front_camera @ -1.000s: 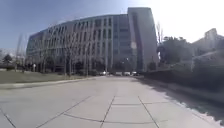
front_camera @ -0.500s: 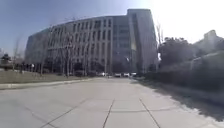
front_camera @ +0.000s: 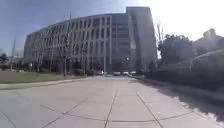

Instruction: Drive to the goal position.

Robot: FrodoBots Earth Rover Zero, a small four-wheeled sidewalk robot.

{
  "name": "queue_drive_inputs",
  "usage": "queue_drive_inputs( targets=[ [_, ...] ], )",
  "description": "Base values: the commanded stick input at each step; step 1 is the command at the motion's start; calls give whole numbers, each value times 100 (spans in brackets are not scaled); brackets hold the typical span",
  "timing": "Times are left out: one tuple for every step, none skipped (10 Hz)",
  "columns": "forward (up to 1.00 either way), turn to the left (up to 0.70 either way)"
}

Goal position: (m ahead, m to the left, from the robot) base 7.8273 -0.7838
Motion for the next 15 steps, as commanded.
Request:
queue_drive_inputs(
  targets=[
    [70,0],
    [70,0],
    [70,0],
    [70,0],
    [70,0],
    [70,0],
    [70,0],
    [70,0],
    [70,0],
    [70,0],
    [70,0],
    [70,0],
    [70,0],
    [70,0],
    [70,0]
  ],
)
